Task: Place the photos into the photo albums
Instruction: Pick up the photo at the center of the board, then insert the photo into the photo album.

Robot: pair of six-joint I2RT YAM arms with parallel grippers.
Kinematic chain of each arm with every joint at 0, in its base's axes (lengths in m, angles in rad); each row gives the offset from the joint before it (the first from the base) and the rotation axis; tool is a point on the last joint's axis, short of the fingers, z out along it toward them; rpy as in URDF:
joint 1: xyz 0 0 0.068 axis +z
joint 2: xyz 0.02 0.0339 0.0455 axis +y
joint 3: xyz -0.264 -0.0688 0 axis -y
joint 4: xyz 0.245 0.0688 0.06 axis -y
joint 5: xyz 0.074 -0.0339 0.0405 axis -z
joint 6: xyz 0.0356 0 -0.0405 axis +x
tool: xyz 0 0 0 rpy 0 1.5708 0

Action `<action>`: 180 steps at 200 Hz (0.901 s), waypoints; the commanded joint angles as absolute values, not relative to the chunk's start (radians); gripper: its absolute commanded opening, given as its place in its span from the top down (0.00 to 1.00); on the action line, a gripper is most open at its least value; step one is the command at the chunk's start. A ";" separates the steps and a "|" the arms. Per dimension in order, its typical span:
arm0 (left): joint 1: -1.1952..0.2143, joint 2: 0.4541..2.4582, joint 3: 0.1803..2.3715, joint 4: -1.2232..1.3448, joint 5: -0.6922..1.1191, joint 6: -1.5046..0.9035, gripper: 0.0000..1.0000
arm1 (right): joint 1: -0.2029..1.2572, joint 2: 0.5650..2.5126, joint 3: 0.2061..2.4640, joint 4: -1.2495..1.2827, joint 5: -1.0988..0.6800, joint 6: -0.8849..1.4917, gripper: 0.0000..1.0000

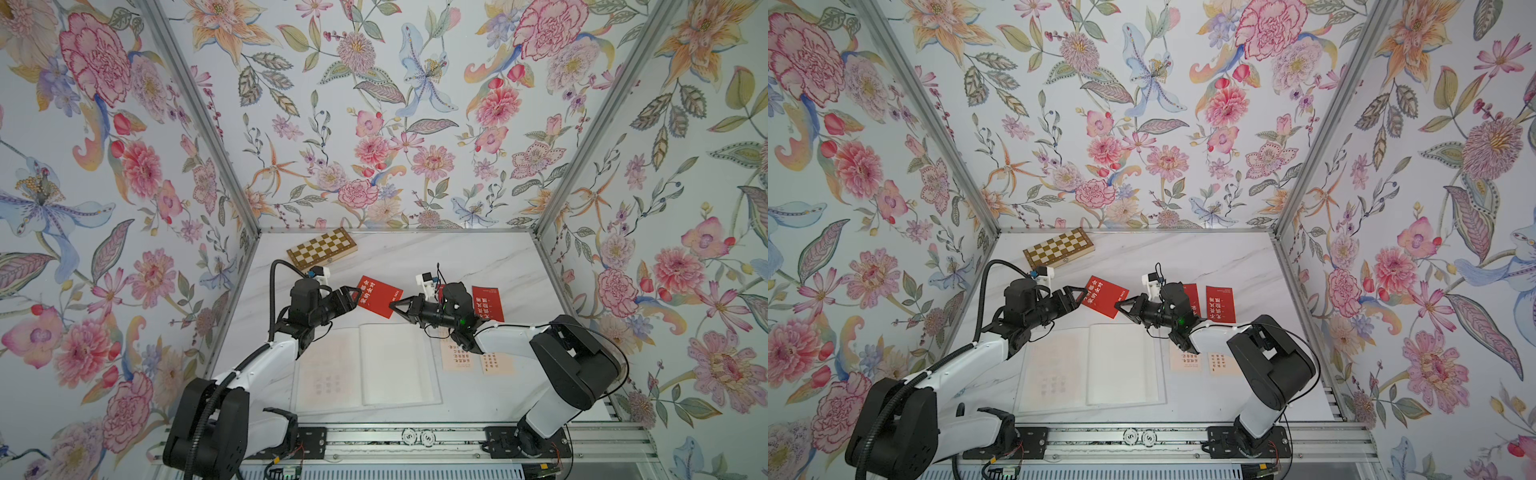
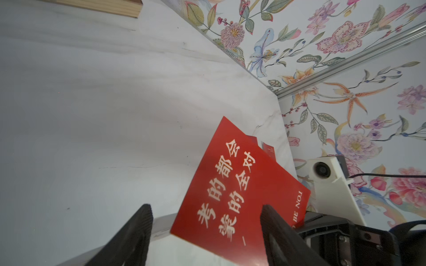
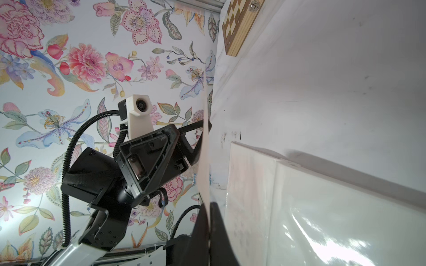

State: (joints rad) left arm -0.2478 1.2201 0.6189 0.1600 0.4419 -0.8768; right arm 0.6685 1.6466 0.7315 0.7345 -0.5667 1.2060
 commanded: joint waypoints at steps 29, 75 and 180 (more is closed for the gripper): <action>-0.196 1.108 0.690 -0.264 0.280 -0.642 0.27 | 0.717 1.523 0.911 0.080 -0.513 0.903 1.00; -0.194 1.095 0.670 -0.405 0.180 -0.581 0.27 | 0.802 1.546 1.054 -0.226 -0.431 0.757 1.00; -0.222 1.138 0.548 -0.267 0.312 -0.631 0.31 | 0.954 1.685 1.244 -0.484 -0.192 0.660 1.00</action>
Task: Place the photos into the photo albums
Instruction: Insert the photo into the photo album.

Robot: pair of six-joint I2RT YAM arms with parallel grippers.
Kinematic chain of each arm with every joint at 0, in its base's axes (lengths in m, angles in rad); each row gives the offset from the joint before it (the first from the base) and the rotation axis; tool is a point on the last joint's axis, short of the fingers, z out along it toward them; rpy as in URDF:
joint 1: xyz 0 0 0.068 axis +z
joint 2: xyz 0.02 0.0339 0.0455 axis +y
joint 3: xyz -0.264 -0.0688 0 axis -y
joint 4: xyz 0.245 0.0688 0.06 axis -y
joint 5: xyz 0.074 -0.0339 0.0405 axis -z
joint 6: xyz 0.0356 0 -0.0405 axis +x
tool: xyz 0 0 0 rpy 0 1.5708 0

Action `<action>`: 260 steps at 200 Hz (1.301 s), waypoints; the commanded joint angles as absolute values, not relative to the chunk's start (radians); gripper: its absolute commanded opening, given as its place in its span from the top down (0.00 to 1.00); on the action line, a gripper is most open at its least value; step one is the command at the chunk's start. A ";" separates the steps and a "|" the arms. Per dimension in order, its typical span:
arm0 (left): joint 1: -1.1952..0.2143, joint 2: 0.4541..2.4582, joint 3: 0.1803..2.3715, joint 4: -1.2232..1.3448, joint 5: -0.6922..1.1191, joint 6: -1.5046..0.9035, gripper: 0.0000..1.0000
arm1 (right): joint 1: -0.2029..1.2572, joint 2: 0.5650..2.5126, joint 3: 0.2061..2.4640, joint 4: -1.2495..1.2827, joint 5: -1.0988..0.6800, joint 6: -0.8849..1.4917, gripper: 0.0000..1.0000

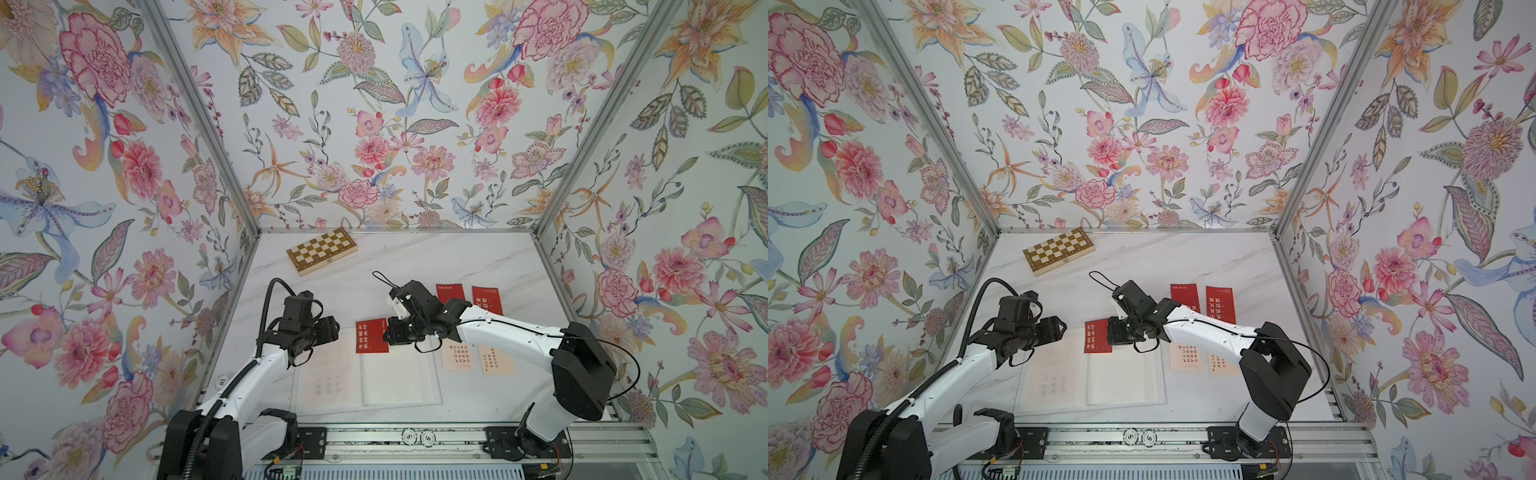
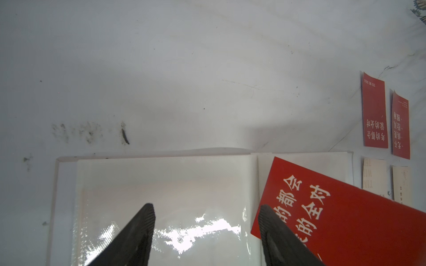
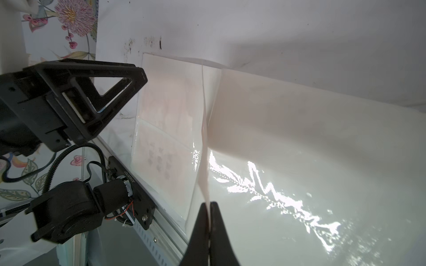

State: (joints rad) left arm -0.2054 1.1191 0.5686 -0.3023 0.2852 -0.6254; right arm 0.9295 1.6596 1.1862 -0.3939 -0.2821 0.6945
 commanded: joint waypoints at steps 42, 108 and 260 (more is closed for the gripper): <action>-0.228 1.166 0.521 -0.258 0.277 -0.623 0.30 | 0.996 1.710 1.319 -0.574 -0.079 0.659 1.00; -0.229 1.166 0.483 -0.262 0.209 -0.617 0.30 | 1.025 1.735 1.391 -0.657 -0.009 0.662 1.00; -0.198 1.140 0.462 -0.299 0.169 -0.579 0.30 | 1.016 1.771 1.359 -0.632 -0.110 0.684 1.00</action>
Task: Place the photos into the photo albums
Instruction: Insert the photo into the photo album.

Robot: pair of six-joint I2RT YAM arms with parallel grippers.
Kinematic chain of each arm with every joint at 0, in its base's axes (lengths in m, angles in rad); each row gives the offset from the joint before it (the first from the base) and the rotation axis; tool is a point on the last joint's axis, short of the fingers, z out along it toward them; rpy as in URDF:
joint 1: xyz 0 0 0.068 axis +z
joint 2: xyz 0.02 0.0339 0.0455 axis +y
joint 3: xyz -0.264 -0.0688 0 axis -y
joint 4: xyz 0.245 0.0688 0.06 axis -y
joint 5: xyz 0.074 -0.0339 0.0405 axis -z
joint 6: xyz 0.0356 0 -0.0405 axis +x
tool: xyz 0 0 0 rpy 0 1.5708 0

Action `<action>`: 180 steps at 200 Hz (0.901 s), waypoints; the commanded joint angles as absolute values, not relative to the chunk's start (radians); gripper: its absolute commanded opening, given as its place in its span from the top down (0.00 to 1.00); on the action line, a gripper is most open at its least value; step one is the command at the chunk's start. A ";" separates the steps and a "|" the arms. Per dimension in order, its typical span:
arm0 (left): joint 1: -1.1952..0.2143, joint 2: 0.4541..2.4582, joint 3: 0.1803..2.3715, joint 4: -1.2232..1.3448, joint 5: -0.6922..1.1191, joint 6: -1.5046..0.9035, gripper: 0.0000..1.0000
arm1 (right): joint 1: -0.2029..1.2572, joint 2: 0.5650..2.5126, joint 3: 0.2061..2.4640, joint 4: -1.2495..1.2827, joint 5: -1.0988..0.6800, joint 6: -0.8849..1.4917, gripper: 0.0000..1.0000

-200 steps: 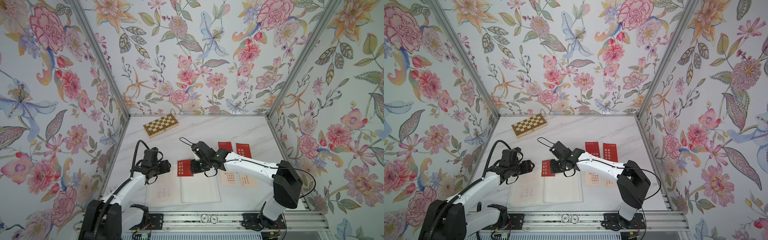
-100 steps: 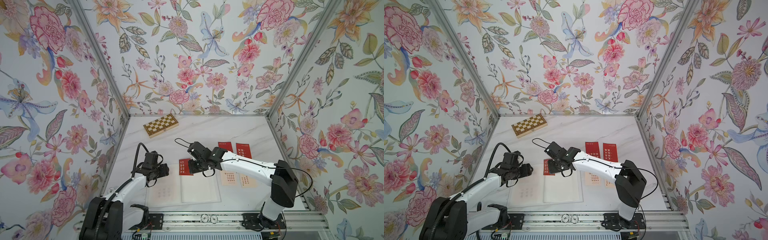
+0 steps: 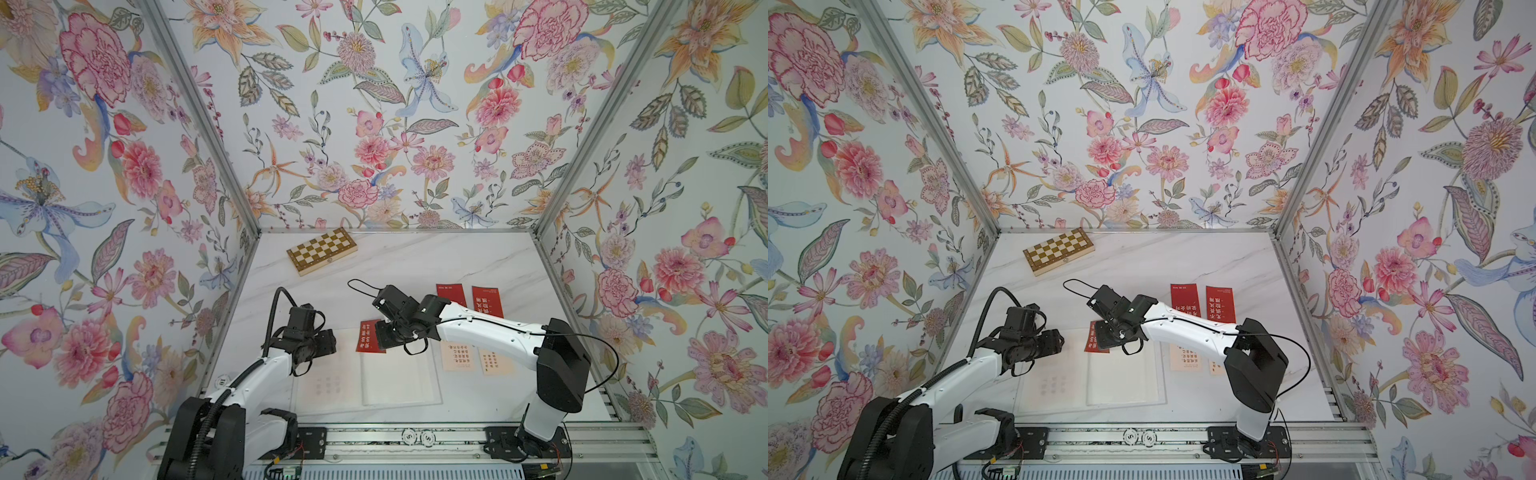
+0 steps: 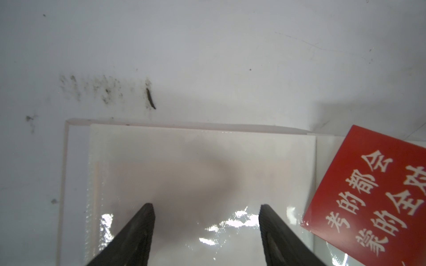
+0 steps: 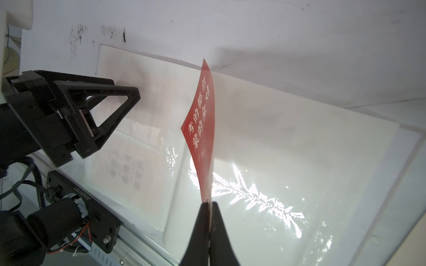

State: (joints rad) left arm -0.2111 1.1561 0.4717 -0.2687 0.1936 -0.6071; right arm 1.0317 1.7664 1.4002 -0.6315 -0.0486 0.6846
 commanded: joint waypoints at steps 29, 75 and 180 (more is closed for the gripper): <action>-0.187 1.127 0.465 -0.306 0.165 -0.570 0.30 | 0.991 1.757 1.306 -0.598 -0.181 0.674 1.00; -0.179 1.118 0.471 -0.314 0.161 -0.565 0.30 | 0.932 1.749 1.228 -0.527 -0.293 0.652 1.00; -0.135 1.105 0.475 -0.336 0.143 -0.538 0.30 | 0.884 1.911 1.312 -0.465 -0.463 0.548 1.00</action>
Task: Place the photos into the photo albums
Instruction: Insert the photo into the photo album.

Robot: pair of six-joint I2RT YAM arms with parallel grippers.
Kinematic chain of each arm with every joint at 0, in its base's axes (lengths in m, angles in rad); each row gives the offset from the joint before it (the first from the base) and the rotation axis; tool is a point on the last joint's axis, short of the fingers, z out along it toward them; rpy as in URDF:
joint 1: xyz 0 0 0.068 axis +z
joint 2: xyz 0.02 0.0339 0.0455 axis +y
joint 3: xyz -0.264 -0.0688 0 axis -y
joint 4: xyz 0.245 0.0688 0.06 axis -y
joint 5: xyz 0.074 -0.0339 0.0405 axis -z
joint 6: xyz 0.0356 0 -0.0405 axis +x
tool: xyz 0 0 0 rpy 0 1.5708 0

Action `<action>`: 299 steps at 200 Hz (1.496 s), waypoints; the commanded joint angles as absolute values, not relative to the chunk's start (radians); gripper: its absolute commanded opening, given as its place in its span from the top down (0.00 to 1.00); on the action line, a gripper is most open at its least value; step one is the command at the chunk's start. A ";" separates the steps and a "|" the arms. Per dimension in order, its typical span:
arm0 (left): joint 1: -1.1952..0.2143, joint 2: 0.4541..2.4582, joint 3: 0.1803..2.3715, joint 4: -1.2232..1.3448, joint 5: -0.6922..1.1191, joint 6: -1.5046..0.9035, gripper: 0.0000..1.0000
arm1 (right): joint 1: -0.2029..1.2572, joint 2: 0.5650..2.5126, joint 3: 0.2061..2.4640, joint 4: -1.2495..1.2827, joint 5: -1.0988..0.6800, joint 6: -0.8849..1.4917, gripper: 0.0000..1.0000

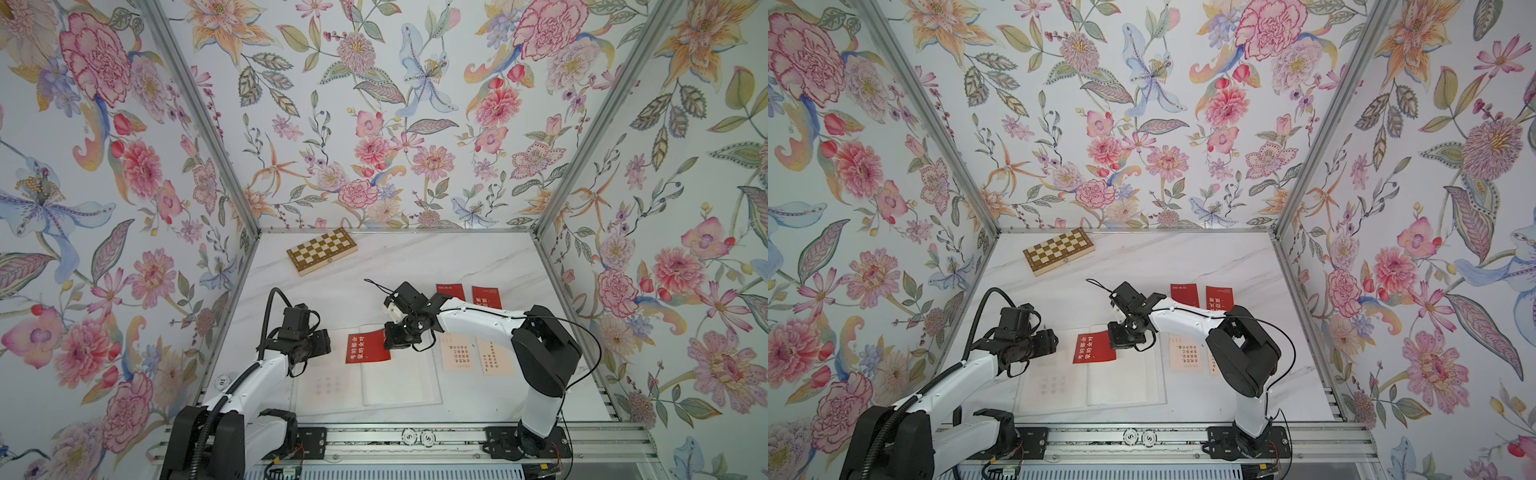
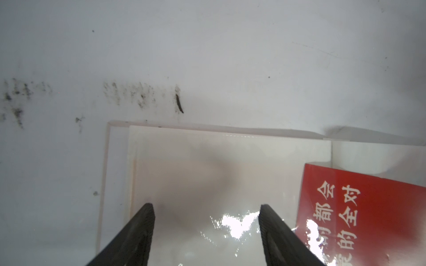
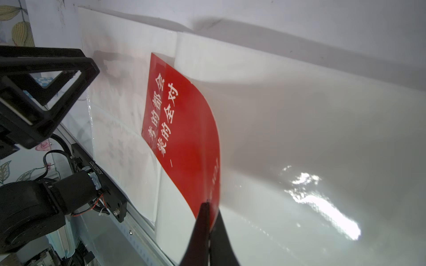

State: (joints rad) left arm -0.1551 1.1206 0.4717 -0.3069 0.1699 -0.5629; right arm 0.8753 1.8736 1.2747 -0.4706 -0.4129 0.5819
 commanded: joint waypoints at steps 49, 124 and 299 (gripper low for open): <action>-0.101 1.088 0.468 -0.328 0.144 -0.542 0.30 | 0.899 2.006 1.386 -0.410 -0.489 0.573 1.00; -0.038 1.067 0.431 -0.310 0.149 -0.554 0.30 | 0.926 2.074 1.464 -0.409 -0.484 0.596 0.70; -0.026 1.074 0.422 -0.289 0.167 -0.551 0.30 | 0.977 2.155 1.578 -0.401 -0.499 0.629 0.63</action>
